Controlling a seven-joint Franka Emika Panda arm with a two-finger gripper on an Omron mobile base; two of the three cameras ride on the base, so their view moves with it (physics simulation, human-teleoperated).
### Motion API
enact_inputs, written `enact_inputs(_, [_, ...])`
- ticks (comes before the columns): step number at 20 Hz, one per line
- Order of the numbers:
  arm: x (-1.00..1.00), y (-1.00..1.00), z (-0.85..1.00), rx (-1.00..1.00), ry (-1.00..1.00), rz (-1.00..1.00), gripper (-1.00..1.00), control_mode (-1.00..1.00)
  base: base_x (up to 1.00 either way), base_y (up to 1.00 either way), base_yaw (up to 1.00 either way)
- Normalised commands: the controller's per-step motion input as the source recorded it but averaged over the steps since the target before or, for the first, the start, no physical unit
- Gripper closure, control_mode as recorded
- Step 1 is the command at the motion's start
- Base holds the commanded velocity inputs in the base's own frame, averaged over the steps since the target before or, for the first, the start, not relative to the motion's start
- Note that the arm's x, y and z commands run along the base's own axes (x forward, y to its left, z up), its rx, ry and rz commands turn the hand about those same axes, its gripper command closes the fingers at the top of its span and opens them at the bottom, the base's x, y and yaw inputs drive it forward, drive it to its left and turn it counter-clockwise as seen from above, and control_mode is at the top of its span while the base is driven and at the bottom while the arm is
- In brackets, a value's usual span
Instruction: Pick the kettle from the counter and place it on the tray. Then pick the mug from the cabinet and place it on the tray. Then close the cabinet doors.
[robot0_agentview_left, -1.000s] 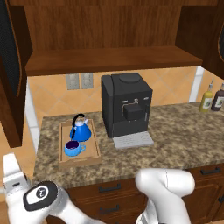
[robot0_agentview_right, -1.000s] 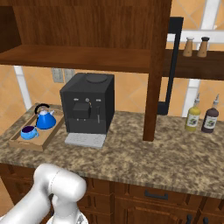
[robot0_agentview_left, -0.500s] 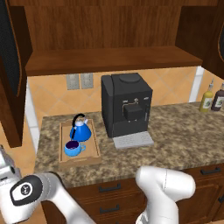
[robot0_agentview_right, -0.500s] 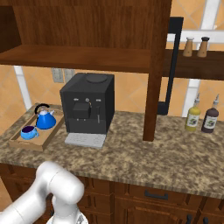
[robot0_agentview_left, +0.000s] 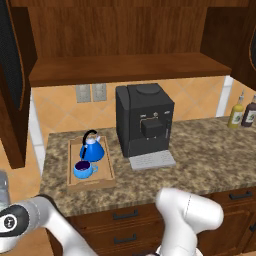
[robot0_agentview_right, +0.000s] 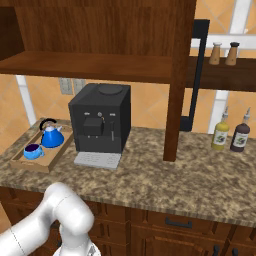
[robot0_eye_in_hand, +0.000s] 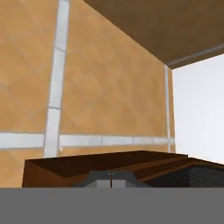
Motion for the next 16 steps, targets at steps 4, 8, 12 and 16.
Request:
enact_inputs(4, [0.03,0.21,0.31,0.0,-0.24,-0.14,1.0,-1.0,0.0,0.0,0.0])
enact_inputs(8, [0.01,0.19,0.27,0.0,-0.21,-0.16,1.0,-1.0,0.0,0.0,0.0])
enact_inputs(12, [0.0,0.01,0.22,0.0,-0.12,-0.2,1.0,-1.0,0.0,0.0,0.0])
enact_inputs(16, [0.0,0.0,0.16,0.02,-0.13,-0.18,1.0,-1.0,0.0,0.0,0.0])
